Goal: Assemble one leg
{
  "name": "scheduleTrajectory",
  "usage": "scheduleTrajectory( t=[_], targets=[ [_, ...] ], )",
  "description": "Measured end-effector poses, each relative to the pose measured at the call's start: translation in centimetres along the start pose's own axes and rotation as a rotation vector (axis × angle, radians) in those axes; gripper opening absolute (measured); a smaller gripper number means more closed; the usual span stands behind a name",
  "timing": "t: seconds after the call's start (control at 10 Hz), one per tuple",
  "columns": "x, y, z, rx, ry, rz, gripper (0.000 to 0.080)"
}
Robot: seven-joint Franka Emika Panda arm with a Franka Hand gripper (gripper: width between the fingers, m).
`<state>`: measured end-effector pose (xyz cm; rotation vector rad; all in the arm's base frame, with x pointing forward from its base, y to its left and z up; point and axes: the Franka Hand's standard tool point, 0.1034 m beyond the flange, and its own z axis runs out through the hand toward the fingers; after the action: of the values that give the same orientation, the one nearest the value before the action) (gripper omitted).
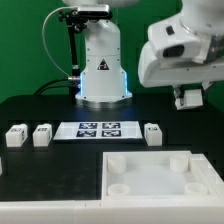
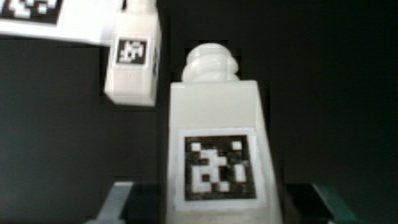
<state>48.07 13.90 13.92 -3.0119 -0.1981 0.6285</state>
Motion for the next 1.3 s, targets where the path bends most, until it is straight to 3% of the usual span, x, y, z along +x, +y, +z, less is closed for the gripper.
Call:
scheduleTrajectory(
  t=[0.2,0.3,0.4,0.6,0.8,0.9,1.0,1.1,1.3],
  targets=[
    [3.0,2.5,-6.6,0.002,0.173,-0.026,0.0291],
    [5.5,2.7,-9.0,0.012,0.34,-0.02,0.0291],
    [6.4,2.6,-9.5,0.028,0.463,-0.006,0.0291],
    [5.9,2.9,-8.9,0.009,0.684,-0.006,0.0291],
    [6.6,3.3,-9.3,0.0,0.895,-0.01,0.0291],
    [7.9,4.5,-8.4,-0.016,1.016,-0.021,0.0291],
    [10.6,5.6,-7.2,-0.028,0.952,-0.041,0.0291],
    [12.3,6.0,-9.2,-0.035,0.99,-0.044,0.0291],
    [14.5,6.0,-6.3,-0.026,0.995,-0.038,0.0291]
  ],
)
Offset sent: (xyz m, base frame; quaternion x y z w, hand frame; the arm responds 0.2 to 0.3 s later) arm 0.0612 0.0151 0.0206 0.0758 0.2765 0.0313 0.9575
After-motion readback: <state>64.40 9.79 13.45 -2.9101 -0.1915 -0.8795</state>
